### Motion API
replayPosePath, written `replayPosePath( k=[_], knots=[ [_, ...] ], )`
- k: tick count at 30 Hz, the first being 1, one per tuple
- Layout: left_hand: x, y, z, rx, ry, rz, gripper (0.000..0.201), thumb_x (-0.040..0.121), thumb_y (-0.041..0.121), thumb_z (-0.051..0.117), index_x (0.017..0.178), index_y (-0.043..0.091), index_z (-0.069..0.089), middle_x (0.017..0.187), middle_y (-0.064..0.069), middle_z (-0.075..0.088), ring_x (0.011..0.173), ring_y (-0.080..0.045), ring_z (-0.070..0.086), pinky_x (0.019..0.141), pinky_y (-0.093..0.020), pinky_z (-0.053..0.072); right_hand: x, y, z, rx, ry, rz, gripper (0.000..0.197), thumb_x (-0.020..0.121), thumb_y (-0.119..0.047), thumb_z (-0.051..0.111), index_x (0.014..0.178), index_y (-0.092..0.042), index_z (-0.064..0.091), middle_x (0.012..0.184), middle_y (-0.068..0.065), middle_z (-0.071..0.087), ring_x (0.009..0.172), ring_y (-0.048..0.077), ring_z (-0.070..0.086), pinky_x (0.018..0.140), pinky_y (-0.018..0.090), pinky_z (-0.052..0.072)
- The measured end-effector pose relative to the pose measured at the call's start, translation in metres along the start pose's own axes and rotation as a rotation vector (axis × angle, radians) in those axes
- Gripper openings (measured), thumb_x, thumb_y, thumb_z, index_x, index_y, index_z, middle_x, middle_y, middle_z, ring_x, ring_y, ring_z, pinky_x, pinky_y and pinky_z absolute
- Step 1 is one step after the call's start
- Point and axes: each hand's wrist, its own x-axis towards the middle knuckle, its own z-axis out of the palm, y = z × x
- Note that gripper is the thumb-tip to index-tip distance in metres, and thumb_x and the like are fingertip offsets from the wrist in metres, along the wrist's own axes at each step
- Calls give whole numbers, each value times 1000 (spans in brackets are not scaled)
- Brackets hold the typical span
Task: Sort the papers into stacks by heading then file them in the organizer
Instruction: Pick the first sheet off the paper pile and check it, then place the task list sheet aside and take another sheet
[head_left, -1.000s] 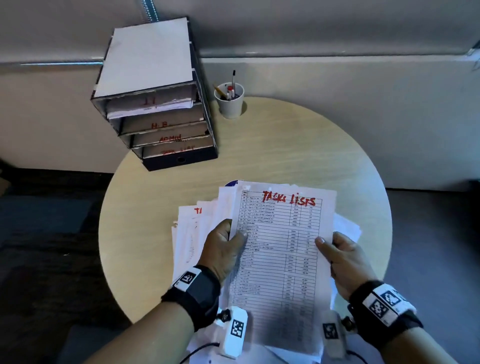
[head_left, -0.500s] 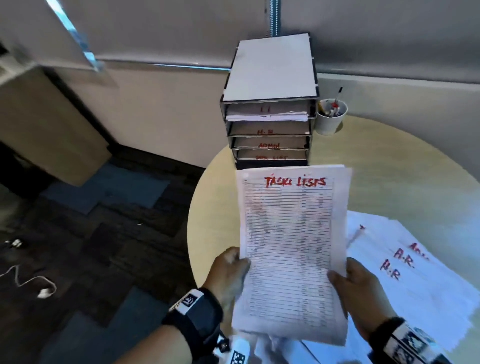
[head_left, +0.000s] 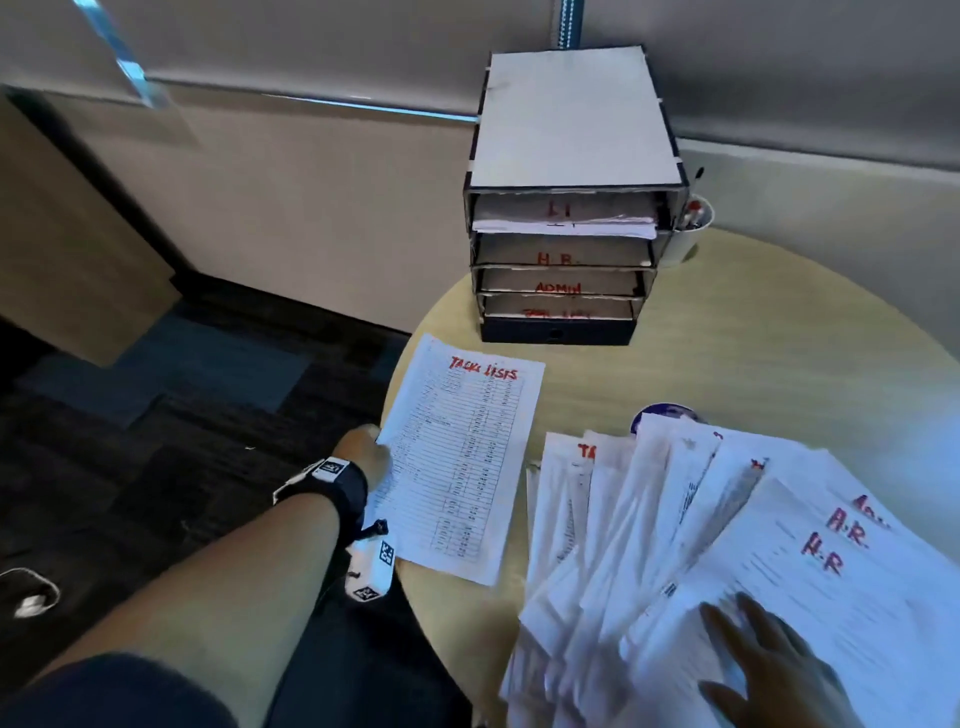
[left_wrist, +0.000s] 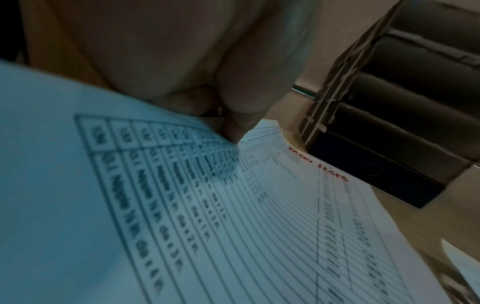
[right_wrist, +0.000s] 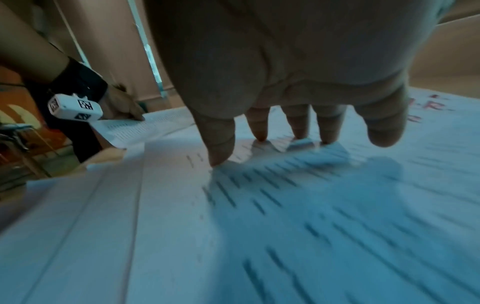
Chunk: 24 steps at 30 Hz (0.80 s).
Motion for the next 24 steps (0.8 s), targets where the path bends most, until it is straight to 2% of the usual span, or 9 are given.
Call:
replayPosePath(
  k=[2, 4, 5, 8, 10, 13, 16, 20, 24],
  knots=[
    [10, 0, 5, -3, -12, 10, 21, 97, 8, 46, 109, 7, 63, 111, -16, 66, 91, -28, 59, 73, -28, 41, 4, 6, 5, -114, -151, 35, 105, 55, -102, 16, 148, -53, 18, 163, -3, 16, 145, 24, 32, 106, 39, 42],
    [16, 1, 9, -9, -22, 27, 26, 98, 10, 46, 118, 6, 63, 115, -16, 66, 97, -30, 61, 74, -28, 41, 14, 29, 28, -78, -255, 20, 112, 57, -101, 11, 137, -36, 54, 146, 9, 50, 118, 36, 61, 82, 46, 59],
    [18, 3, 10, -7, -23, 34, 27, 98, 10, 47, 119, 7, 63, 116, -16, 66, 98, -31, 62, 74, -28, 42, 17, 27, 32, -72, -233, 6, 114, 58, -101, 9, 137, -32, 55, 144, 9, 51, 114, 37, 64, 77, 45, 60],
    [26, 3, 14, 4, -24, 38, 26, 98, 13, 48, 119, 10, 62, 114, -15, 67, 96, -33, 63, 73, -30, 45, 7, 12, 16, 31, -70, -17, 121, 47, -104, 7, 143, -35, -18, 160, -9, -9, 150, 23, 20, 109, 32, 38],
    [27, 4, 14, 33, 1, 23, 24, 96, 17, 51, 116, 10, 61, 113, -16, 66, 94, -34, 63, 72, -32, 47, 5, 9, 14, 80, 30, -8, 111, 63, -92, 32, 137, -34, -28, 161, -6, -18, 152, 19, 6, 114, 31, 31],
    [14, 14, 13, 162, 216, 15, 30, 87, 20, 59, 115, 11, 62, 122, -21, 55, 106, -41, 55, 87, -44, 51, 4, 7, 12, 148, 20, -27, 94, 72, -73, 58, 152, -42, 18, 164, -3, 2, 150, 19, 19, 116, 32, 29],
    [-33, 45, 32, 64, 333, 306, 41, 86, 14, 64, 127, 13, 60, 129, -17, 50, 118, -38, 50, 98, -46, 47, 4, 30, 13, 310, 198, 101, 64, 75, -46, 79, 133, -31, 59, 153, 3, 42, 139, 23, 41, 112, 34, 34],
    [-131, 114, 102, 113, -88, 792, 29, 94, 27, 54, 119, 15, 62, 110, -2, 55, 99, -25, 57, 82, -30, 43, -6, 80, 13, 324, 133, 396, 70, 80, -53, 66, 143, -33, 44, 154, 7, 32, 141, 24, 34, 115, 33, 29],
    [-194, 173, 196, 431, -451, 843, 52, 95, 47, 53, 133, 12, 48, 125, -8, 45, 115, -30, 47, 96, -37, 43, -15, 96, 18, 244, 52, 342, 88, 76, -70, 57, 151, -43, 20, 161, 6, 14, 145, 27, 21, 115, 37, 29]
  ],
)
